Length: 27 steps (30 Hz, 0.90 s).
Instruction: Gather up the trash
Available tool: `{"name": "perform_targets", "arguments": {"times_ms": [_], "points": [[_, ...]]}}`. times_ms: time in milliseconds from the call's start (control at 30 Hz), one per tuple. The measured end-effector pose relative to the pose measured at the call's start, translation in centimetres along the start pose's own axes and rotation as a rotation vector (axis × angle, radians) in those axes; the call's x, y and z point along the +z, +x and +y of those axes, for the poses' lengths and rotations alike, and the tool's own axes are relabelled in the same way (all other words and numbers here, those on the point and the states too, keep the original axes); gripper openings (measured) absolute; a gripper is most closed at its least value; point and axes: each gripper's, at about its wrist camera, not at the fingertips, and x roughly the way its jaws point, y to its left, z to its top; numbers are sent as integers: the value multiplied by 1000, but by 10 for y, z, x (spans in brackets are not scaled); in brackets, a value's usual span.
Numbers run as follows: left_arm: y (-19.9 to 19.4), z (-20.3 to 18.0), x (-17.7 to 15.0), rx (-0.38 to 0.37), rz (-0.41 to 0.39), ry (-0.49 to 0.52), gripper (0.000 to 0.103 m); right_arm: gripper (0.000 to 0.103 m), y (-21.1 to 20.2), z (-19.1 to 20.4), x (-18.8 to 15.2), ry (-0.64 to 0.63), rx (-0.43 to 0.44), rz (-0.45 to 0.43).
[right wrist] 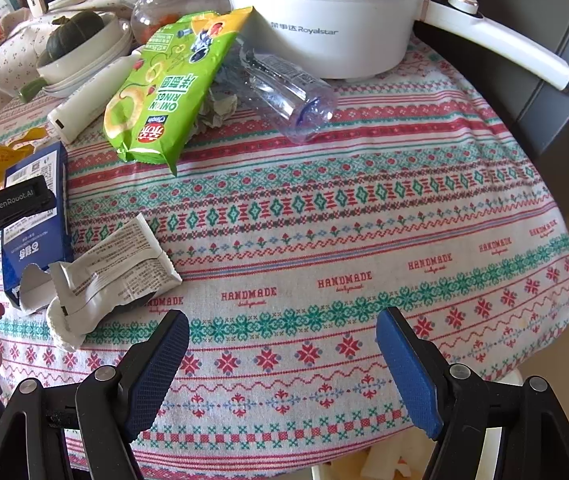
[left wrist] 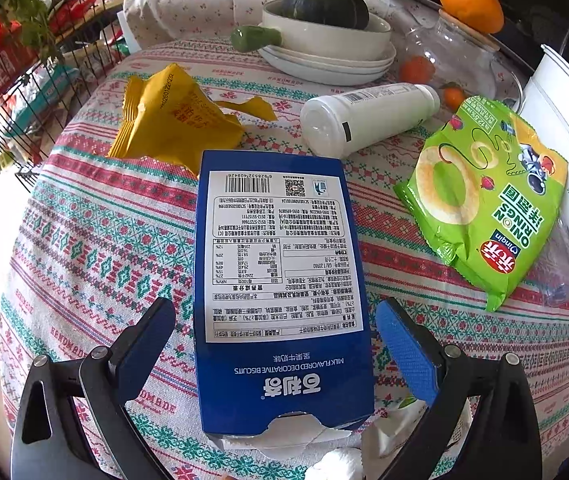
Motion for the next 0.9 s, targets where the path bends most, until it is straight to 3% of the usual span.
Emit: {"name": "perform_targets", "arguments": {"times_ms": [367, 667, 900], "points": [[26, -5, -7, 16, 65, 1, 101, 81, 6, 3, -7, -17, -18, 21], [15, 12, -6, -111, 96, 95, 92, 81, 19, 27, -2, -39, -5, 38], [-20, 35, -14, -230, 87, 161, 92, 81, 41, 58, 3, -77, 17, 51]]}}
